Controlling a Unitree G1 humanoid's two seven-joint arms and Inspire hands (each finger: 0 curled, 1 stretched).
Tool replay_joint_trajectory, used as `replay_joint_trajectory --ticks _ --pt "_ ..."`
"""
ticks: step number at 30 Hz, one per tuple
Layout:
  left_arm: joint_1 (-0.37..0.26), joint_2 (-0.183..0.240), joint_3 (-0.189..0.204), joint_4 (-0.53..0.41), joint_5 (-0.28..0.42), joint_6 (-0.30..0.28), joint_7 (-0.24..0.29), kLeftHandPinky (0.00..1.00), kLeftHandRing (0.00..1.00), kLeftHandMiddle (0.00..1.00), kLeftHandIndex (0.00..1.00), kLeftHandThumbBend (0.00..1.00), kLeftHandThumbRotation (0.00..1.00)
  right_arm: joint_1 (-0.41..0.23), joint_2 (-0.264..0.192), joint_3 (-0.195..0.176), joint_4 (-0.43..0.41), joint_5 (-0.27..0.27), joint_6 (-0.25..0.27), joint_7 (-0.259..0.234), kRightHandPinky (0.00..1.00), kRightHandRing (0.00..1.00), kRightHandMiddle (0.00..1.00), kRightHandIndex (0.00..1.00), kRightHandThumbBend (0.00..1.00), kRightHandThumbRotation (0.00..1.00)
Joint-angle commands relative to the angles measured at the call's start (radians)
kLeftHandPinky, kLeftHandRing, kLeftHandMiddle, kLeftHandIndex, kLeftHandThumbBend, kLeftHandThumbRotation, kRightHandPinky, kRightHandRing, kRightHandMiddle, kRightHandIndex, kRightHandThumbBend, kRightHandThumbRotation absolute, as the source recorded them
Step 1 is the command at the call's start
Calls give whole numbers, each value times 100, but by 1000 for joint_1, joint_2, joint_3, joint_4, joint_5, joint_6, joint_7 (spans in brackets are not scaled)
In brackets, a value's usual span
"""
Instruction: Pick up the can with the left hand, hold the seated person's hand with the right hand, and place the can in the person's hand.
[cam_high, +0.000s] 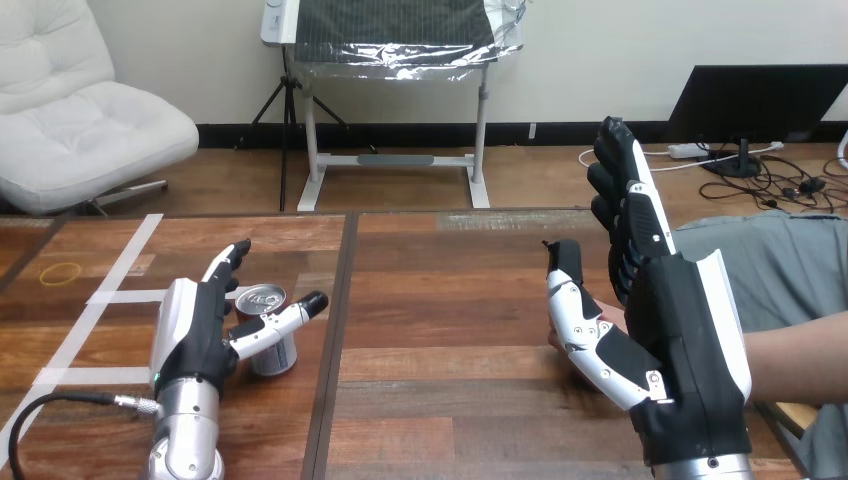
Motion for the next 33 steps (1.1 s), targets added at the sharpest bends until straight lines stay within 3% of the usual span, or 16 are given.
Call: replay_joint_trajectory --ticks 1,13,26,33 --pt "-97 26 -16 2 13 7 19 82 88 92 90 94 49 -51 15 -15 -54 -4 -2 4 100 100 100 100 0 0" --pt "-106 32 -25 32 26 5 28 82 89 93 91 94 48 -45 12 -13 -66 12 12 25 100 100 100 100 0 0" --pt "-107 32 -34 37 33 17 31 82 89 93 91 96 48 -43 5 -20 -73 -4 20 40 100 100 100 100 0 0" --pt "-110 22 -25 56 24 3 58 79 86 89 88 95 44 -42 5 -21 -82 1 32 49 100 100 100 100 0 0"
